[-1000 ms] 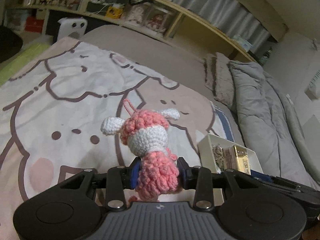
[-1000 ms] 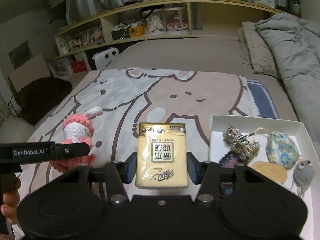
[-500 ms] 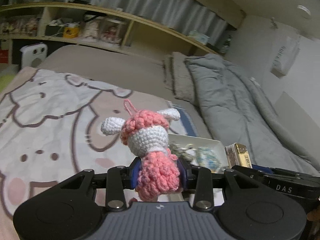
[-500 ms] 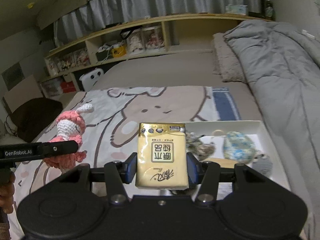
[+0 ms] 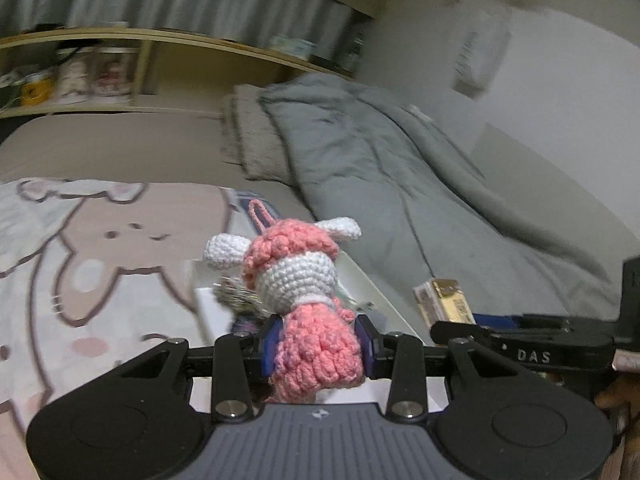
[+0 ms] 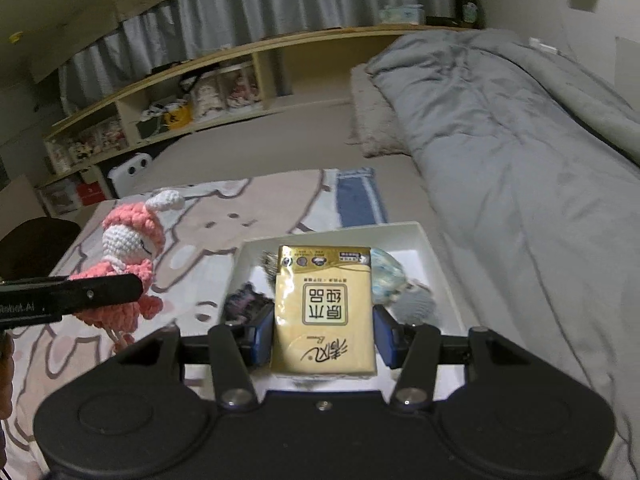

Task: Organize objects
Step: 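Lift and carry the bunny and tissue pack toward the white tray, then lower the bunny and tissue pack into the tray and open both tools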

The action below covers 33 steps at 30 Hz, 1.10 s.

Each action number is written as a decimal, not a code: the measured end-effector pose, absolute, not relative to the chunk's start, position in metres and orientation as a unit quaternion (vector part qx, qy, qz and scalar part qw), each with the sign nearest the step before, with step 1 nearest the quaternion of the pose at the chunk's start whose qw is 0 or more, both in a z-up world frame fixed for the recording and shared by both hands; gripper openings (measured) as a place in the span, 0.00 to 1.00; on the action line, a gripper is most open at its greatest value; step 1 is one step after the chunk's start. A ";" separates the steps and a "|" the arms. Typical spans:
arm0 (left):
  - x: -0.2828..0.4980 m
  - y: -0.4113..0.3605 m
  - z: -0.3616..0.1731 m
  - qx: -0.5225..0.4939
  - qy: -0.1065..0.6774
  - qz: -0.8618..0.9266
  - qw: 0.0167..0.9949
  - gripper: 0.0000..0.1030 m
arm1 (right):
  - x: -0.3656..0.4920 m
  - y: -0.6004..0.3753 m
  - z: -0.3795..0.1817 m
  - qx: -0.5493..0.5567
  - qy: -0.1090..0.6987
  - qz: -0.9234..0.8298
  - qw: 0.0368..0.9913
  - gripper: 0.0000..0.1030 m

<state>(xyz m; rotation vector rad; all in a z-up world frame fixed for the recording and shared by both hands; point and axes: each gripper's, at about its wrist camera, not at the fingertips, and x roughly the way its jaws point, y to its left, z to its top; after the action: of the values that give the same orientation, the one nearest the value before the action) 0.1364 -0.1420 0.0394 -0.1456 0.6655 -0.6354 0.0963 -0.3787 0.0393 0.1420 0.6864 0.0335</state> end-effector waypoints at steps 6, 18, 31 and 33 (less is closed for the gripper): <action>0.137 -0.178 0.015 0.015 0.339 -0.364 0.867 0.39 | 0.091 -0.402 0.019 0.085 0.352 0.002 0.932 0.51; 0.139 -0.225 -0.026 0.217 0.347 -0.457 0.790 0.39 | 0.092 -0.428 -0.018 0.121 0.380 -0.006 0.917 0.51; 0.161 -0.236 -0.064 0.274 0.386 -0.504 0.722 0.62 | 0.107 -0.427 -0.040 0.104 0.416 -0.001 0.903 0.51; 0.167 -0.230 -0.065 0.255 0.408 -0.485 0.731 0.82 | 0.111 -0.425 -0.042 0.097 0.424 0.003 0.900 0.51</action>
<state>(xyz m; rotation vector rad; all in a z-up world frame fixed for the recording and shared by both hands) 0.1673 -0.2298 -0.0655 0.5602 0.8973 -1.0671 0.1107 -0.4250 -0.0420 0.1997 0.8780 0.0060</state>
